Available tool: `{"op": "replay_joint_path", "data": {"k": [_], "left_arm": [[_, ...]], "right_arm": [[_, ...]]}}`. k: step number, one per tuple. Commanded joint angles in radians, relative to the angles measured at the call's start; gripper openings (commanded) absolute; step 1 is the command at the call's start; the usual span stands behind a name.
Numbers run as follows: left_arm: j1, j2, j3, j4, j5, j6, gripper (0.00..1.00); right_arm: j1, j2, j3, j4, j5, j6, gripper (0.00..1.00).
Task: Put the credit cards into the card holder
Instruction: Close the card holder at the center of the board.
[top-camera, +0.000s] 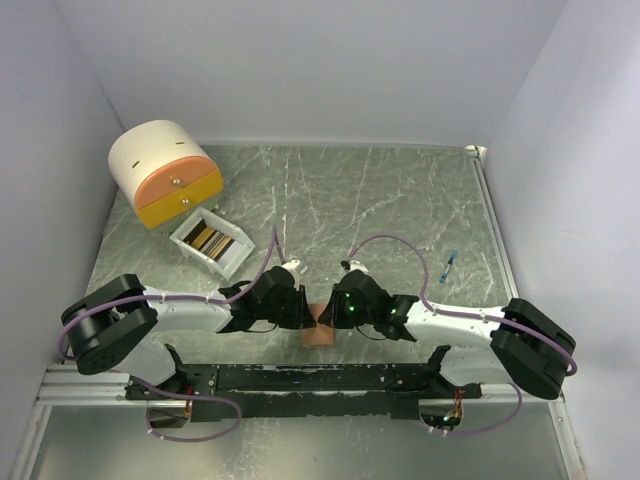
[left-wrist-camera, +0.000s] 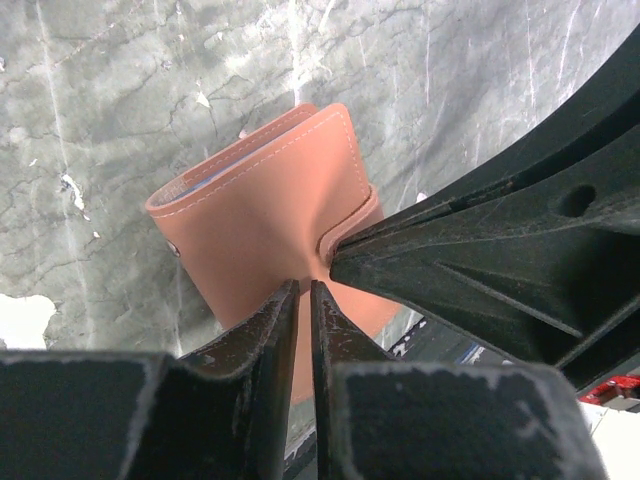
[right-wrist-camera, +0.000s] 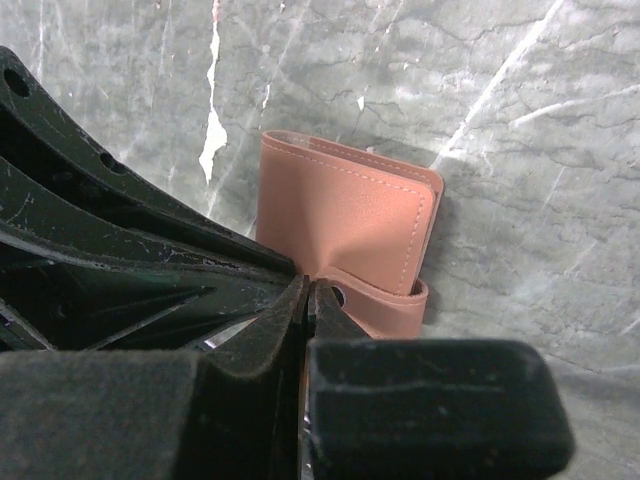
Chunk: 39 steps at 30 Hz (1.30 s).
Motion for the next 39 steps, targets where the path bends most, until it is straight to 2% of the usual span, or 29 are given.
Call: {"op": "replay_joint_path", "data": {"k": [1,8,23,33,39], "left_arm": [[-0.019,-0.004,-0.02,-0.03,-0.007,-0.006,0.22],[-0.02,0.002,-0.023,-0.021,-0.006,-0.009,0.22],[-0.021,-0.01,-0.029,-0.026,-0.01,-0.01,0.22],[-0.022,0.003,-0.035,-0.007,-0.001,-0.012,0.22],[-0.024,0.011,-0.034,-0.003,-0.002,-0.012,0.22]], "right_arm": [[0.005,0.002,-0.042,-0.062,0.014,0.003,0.0],[0.005,-0.041,-0.041,-0.106,0.032,0.006,0.0],[0.004,0.004,0.004,-0.13,0.045,0.024,0.0],[0.009,-0.067,0.042,-0.163,0.004,0.044,0.0],[0.015,-0.123,0.071,-0.246,0.049,0.044,0.0]]}}
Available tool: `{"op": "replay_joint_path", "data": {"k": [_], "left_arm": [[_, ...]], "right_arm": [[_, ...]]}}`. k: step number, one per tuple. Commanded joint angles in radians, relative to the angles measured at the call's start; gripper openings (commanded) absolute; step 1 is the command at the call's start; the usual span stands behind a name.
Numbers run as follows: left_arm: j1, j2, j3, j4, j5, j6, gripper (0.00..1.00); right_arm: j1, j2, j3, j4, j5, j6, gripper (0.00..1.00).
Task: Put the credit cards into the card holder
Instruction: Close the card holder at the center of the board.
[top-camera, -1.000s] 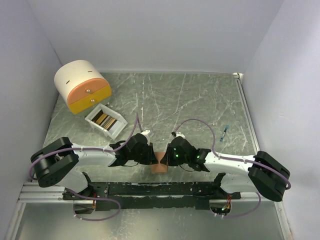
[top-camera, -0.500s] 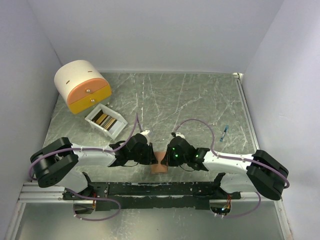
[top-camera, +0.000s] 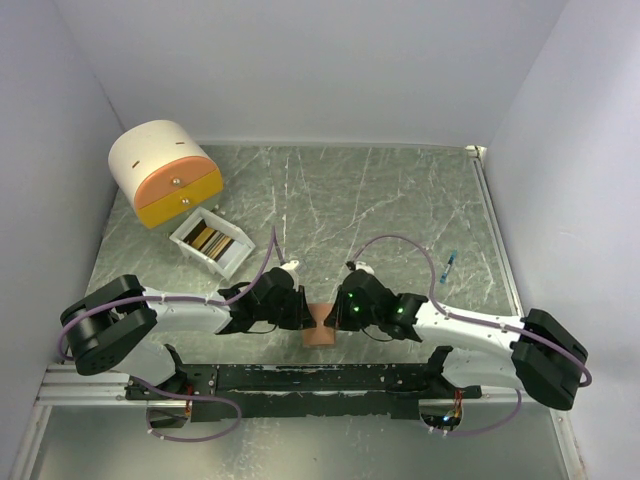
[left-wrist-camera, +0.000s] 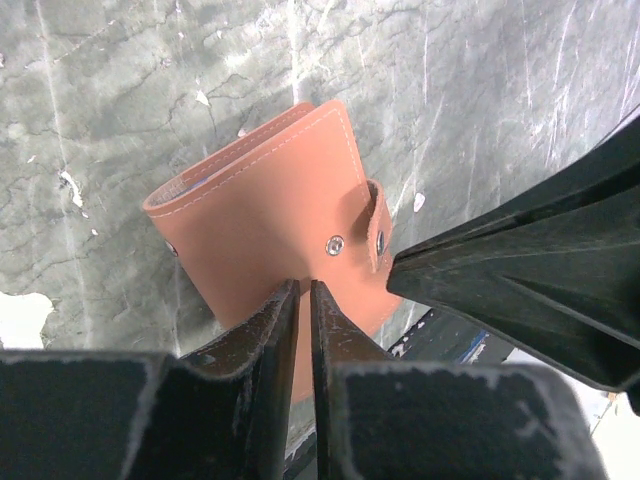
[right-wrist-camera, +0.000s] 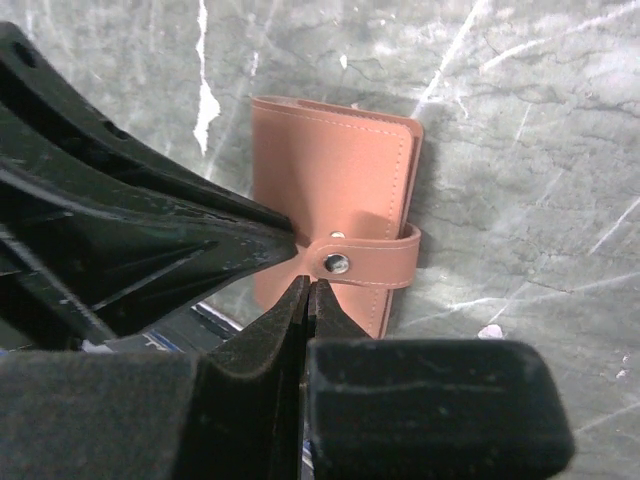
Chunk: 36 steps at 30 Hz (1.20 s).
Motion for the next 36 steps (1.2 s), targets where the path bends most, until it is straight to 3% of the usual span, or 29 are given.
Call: {"op": "replay_joint_path", "data": {"k": [1,6,12,22,36], "left_arm": [[-0.019,0.014,-0.023,-0.022,0.005,-0.002,0.22],[-0.02,0.013,-0.021,-0.026,0.003,-0.003,0.22],[-0.021,0.025,-0.013,-0.027,0.007,0.0,0.22],[-0.026,0.054,0.004,-0.024,0.009,0.002,0.22],[-0.029,0.053,0.007,-0.019,0.008,0.004,0.22]], "right_arm": [[0.006,-0.026,0.048,-0.08,0.056,-0.002,0.0],[0.006,0.018,0.083,-0.145,0.115,-0.01,0.02],[0.006,-0.037,0.071,-0.17,0.163,-0.009,0.03],[0.004,0.028,0.054,-0.059,0.127,-0.026,0.08],[0.007,0.079,0.06,-0.047,0.086,-0.038,0.08]]}}
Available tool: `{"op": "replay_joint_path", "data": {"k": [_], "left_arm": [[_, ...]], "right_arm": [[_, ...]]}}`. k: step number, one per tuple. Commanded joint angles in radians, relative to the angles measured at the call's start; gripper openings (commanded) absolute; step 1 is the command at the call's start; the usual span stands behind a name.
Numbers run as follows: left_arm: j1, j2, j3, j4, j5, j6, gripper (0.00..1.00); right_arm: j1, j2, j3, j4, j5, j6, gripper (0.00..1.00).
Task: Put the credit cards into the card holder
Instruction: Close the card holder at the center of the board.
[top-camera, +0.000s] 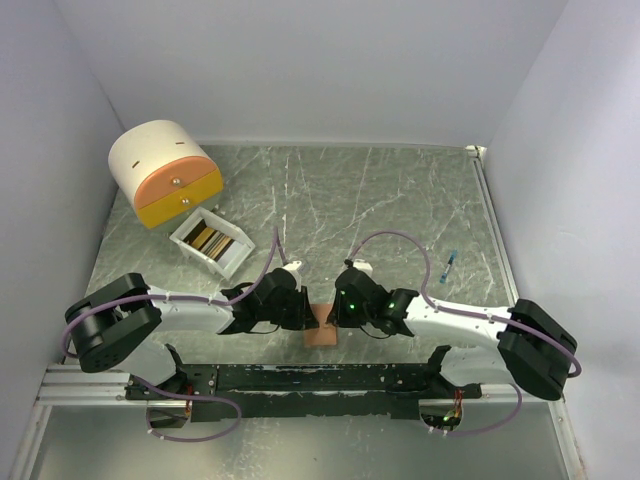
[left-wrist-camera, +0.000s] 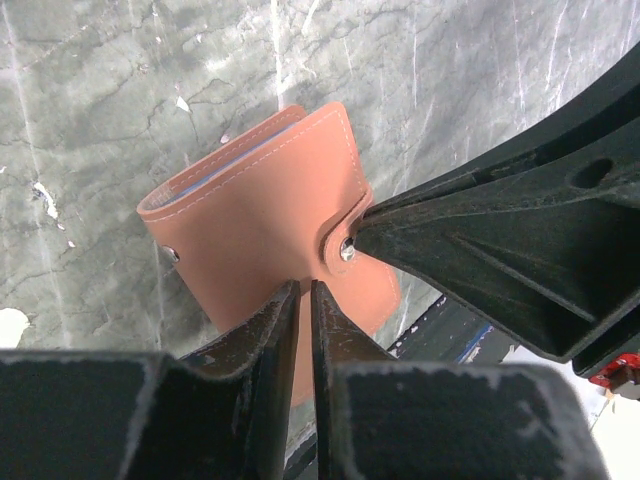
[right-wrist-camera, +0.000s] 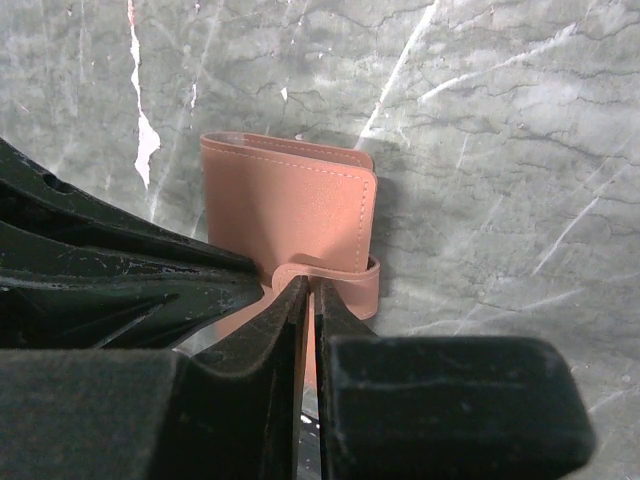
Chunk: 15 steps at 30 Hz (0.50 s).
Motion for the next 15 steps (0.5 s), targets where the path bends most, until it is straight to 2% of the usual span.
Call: {"op": "replay_joint_path", "data": {"k": [1,15], "left_arm": [[-0.016,0.03,-0.001,-0.043,0.008,0.01,0.23],[-0.018,0.033,0.0,-0.042,0.006,0.01,0.22]], "right_arm": [[0.003,0.004,0.001,0.009,-0.01,-0.006,0.08],[0.006,-0.007,-0.007,0.011,-0.022,-0.006,0.09]]}}
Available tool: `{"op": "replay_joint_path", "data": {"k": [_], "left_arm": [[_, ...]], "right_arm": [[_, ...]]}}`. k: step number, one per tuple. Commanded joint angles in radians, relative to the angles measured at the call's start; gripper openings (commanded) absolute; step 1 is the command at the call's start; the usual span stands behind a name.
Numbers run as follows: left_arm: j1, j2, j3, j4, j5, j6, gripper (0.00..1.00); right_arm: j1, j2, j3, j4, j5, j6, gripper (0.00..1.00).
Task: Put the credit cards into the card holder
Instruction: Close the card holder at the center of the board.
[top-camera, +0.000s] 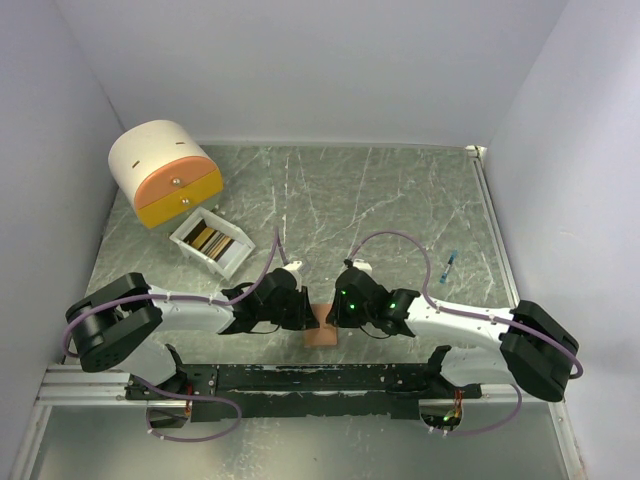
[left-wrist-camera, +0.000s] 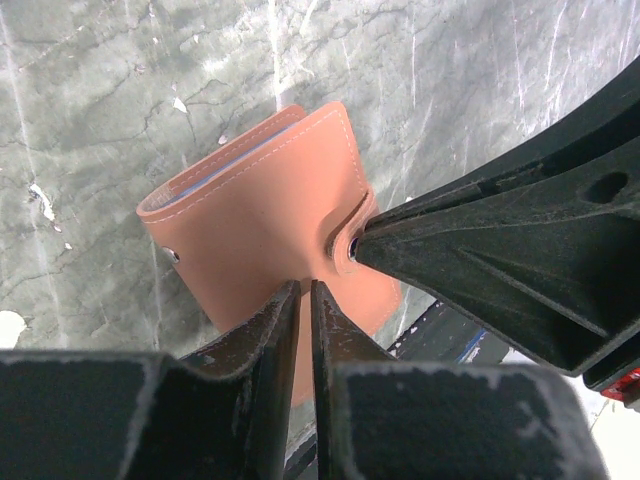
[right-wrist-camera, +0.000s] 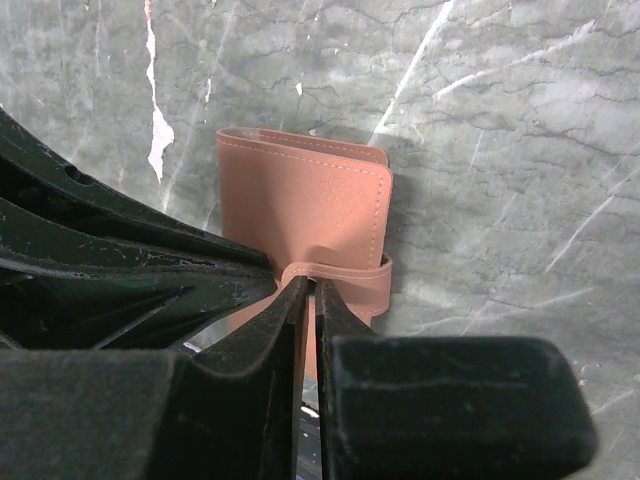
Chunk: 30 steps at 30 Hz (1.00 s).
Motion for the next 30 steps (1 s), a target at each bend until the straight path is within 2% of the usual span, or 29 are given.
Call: {"op": "replay_joint_path", "data": {"k": [1,20,30], "left_arm": [[-0.017,0.03,-0.002,-0.045,0.006,0.01,0.22],[-0.02,0.031,-0.001,-0.041,0.007,0.005,0.22],[-0.023,0.033,0.006,-0.044,0.006,0.008,0.22]], "right_arm": [[0.006,0.003,-0.009,0.009,-0.002,-0.005,0.09],[0.019,0.042,-0.022,0.037,-0.012,0.002,0.09],[0.02,0.07,0.009,-0.006,0.01,-0.003,0.09]]}}
